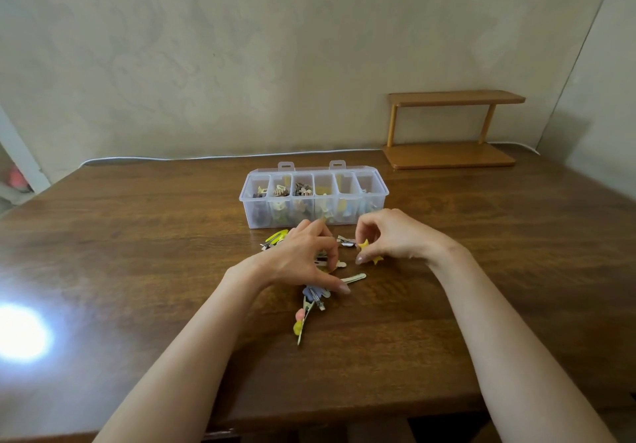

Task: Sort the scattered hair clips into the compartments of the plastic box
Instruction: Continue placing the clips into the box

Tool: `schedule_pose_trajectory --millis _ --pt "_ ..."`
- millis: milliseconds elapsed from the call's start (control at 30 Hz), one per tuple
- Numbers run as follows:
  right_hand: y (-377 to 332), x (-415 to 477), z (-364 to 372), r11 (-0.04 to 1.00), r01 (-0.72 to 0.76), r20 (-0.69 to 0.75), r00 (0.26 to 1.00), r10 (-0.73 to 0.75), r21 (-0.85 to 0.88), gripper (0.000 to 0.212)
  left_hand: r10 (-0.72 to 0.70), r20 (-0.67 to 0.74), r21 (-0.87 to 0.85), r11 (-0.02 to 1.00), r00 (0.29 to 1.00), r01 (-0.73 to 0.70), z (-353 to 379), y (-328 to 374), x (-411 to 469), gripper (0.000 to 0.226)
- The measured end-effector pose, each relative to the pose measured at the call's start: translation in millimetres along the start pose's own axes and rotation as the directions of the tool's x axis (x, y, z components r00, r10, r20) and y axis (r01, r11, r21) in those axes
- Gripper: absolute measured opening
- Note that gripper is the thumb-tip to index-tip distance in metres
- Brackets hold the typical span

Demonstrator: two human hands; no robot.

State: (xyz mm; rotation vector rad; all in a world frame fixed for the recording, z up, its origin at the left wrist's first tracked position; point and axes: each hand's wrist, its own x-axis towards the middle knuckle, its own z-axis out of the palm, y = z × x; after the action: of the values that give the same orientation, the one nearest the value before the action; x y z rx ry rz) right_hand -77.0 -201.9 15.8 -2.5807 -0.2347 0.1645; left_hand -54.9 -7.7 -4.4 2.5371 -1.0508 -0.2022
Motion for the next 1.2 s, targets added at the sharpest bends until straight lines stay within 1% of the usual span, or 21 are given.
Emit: schedule_pose_trajectory --millis 67,100,133,200,233,300,367,400,433,500,567,600,667,800,900,967,1034,1100,1200 --pt "0 -1 -3 0.992 0.034 -0.126 0.992 -0.019 0.119 0.021 0.029 -0.019 0.016 0.999 0.999 -0.029 1 1 0 0.028" --pt "0 -1 -5 0.978 0.068 -0.234 0.972 -0.020 0.197 0.021 0.040 -0.030 0.024 0.999 0.999 -0.040 1 1 0 0.024" --pt "1 0 -6 0.954 0.114 -0.360 0.933 -0.007 0.279 0.022 0.046 -0.035 0.027 0.999 0.998 -0.045 1 2 1 0.022" --pt "7 2 -10 0.880 0.220 -0.570 0.819 0.067 0.420 0.019 0.046 -0.054 0.012 0.999 0.998 -0.045 2 2 2 0.020" --pt "10 3 -12 0.843 0.263 -0.635 0.764 0.115 0.470 0.016 0.046 -0.076 -0.002 0.999 0.996 -0.047 3 2 3 0.019" --pt "17 6 -13 0.790 0.305 -0.702 0.681 0.211 0.533 0.012 0.042 -0.134 -0.029 0.998 0.990 -0.046 4 1 5 0.017" --pt "22 9 -13 0.777 0.301 -0.728 0.629 0.274 0.552 0.012 0.052 -0.198 -0.043 0.997 0.979 -0.062 5 1 7 0.015" --pt "23 11 -11 0.789 0.291 -0.742 0.607 0.285 0.541 0.013 0.059 -0.231 -0.061 0.995 0.971 -0.075 4 1 7 0.015" --pt "23 12 -10 0.816 0.277 -0.764 0.583 0.276 0.507 0.014 0.058 -0.263 -0.088 0.993 0.963 -0.084 4 2 7 0.014" --pt "21 14 -7 0.887 0.249 -0.817 0.539 0.206 0.388 0.013 0.029 -0.302 -0.140 0.987 0.953 -0.074 3 4 6 0.014" --pt "19 18 -4 0.913 0.251 -0.846 0.509 0.157 0.320 0.008 0.004 -0.316 -0.171 0.983 0.949 -0.061 3 5 5 0.016" --pt "18 20 -2 0.919 0.252 -0.852 0.503 0.145 0.305 0.007 -0.002 -0.319 -0.185 0.981 0.948 -0.060 3 5 5 0.016" --pt "19 25 1 0.934 0.237 -0.850 0.514 0.112 0.266 0.009 -0.016 -0.329 -0.213 0.975 0.944 -0.057 4 5 4 0.015" --pt "20 30 4 0.962 0.206 -0.809 0.588 0.025 0.180 0.025 -0.050 -0.371 -0.249 0.967 0.927 -0.047 5 4 5 0.013" --pt "18 26 2 0.964 0.203 -0.815 0.578 0.026 0.174 0.029 -0.074 -0.435 -0.249 0.968 0.898 -0.041 3 5 6 0.014" --pt "17 23 2 0.974 0.171 -0.822 0.568 0.025 0.148 0.028 -0.113 -0.494 -0.299 0.953 0.862 -0.047 2 5 6 0.016" --pt "18 20 2 0.990 0.109 -0.818 0.575 0.011 0.090 0.028 -0.160 -0.562 -0.354 0.933 0.812 -0.062 0 4 7 0.016" --pt "19 20 4 0.999 0.033 -0.799 0.601 -0.019 0.001 0.030 -0.213 -0.611 -0.400 0.914 0.762 -0.066 -2 2 8 0.014" --pt "21 21 6 0.993 -0.061 -0.742 0.669 -0.033 -0.098 0.030 -0.265 -0.649 -0.413 0.910 0.713 -0.038 -6 1 12 0.009"
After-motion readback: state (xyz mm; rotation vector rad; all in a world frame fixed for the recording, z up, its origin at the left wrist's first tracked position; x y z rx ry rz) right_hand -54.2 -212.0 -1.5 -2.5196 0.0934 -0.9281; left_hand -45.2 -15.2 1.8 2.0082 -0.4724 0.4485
